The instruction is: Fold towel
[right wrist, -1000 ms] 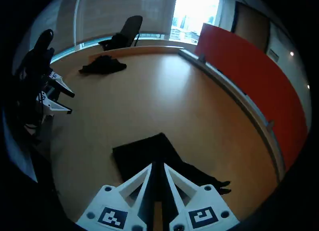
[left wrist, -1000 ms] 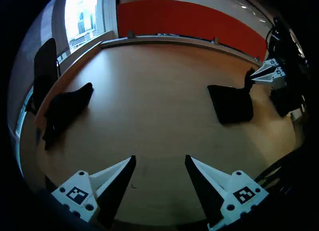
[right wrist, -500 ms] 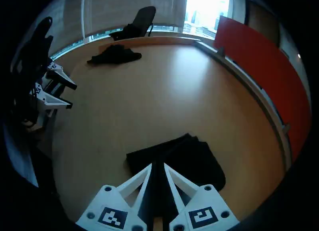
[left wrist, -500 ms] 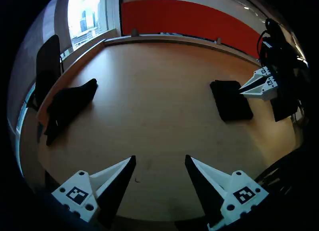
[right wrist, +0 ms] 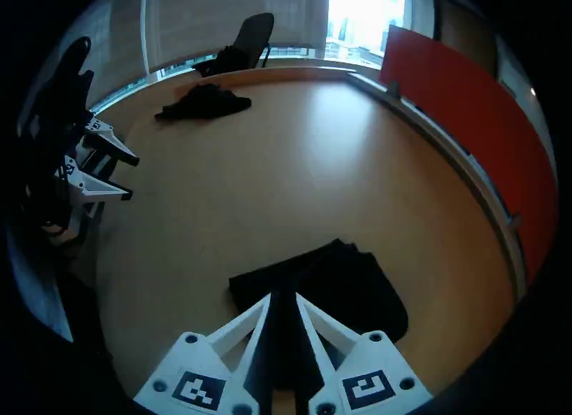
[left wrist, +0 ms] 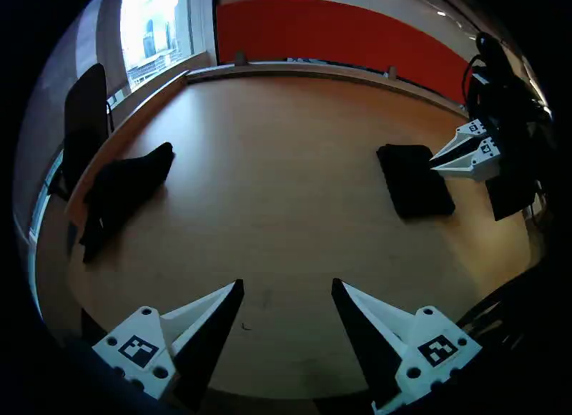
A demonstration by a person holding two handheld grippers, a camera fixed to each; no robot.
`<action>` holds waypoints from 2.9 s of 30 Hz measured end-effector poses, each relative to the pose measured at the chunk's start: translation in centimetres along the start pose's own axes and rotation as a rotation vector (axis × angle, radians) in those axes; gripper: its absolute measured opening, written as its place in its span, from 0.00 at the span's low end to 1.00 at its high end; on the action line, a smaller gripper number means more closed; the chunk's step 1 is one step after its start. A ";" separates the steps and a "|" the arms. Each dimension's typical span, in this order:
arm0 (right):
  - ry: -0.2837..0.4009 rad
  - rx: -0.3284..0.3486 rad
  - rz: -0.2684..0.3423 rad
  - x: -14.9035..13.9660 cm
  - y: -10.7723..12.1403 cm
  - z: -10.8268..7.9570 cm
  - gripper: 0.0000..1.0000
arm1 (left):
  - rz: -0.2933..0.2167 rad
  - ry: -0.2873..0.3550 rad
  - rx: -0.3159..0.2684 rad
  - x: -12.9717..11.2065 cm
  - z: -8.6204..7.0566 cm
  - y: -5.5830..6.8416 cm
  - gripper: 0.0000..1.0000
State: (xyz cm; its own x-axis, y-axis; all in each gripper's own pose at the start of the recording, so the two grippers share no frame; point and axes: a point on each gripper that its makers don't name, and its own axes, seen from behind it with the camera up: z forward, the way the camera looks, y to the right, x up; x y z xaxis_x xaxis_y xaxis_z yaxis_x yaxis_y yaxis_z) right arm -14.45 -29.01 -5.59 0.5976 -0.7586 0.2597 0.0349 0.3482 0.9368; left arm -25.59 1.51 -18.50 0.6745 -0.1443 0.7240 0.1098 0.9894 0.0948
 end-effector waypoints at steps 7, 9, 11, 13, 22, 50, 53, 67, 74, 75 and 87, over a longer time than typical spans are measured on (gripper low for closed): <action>-0.002 -0.010 0.018 -0.5 0.0 -0.3 0.71 | -0.003 0.001 0.009 -0.1 -0.1 -0.2 0.91; -0.003 -0.018 0.024 -0.8 0.1 -0.4 0.74 | -0.004 0.001 0.010 -0.1 -0.1 -0.2 0.91; -0.004 -0.025 0.034 -1.2 0.1 -0.5 0.77 | -0.005 0.002 0.010 -0.1 -0.1 -0.1 0.91; -0.006 -0.032 0.046 -1.7 0.2 -0.6 0.77 | -0.005 0.002 0.009 -0.1 -0.1 0.0 0.91; -0.024 -0.067 0.094 -4.0 0.6 -1.5 0.77 | 0.008 0.004 0.007 0.1 -0.1 0.1 0.91; -0.102 -0.114 0.174 -10.3 -0.3 -2.8 0.69 | 0.023 0.005 0.001 0.2 -0.1 0.6 0.91; -0.109 -0.113 0.182 -10.8 -0.5 -2.8 0.61 | 0.024 0.006 -0.002 0.2 -0.1 0.7 0.91; -0.119 -0.119 0.225 -11.6 -1.0 -2.3 0.45 | 0.029 0.007 -0.007 0.1 -0.1 0.9 0.91; -0.116 -0.130 0.253 -11.9 -1.1 -2.1 0.39 | 0.032 0.005 -0.009 -0.2 -0.2 0.9 0.91; -0.115 -0.132 0.257 -11.9 -1.1 -2.1 0.38 | 0.033 0.005 -0.010 -0.2 -0.3 1.0 0.91; -0.113 -0.135 0.276 -12.1 -1.1 -2.0 0.11 | 0.038 0.006 -0.010 -0.3 -0.4 0.8 0.91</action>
State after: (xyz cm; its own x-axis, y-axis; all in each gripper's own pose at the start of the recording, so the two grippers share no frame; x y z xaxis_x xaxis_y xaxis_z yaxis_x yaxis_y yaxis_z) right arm -20.08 -19.09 -10.24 0.5071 -0.6792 0.5306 -0.0057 0.6130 0.7900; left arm -25.43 2.29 -18.96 0.6829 -0.1064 0.7227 0.0911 0.9940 0.0602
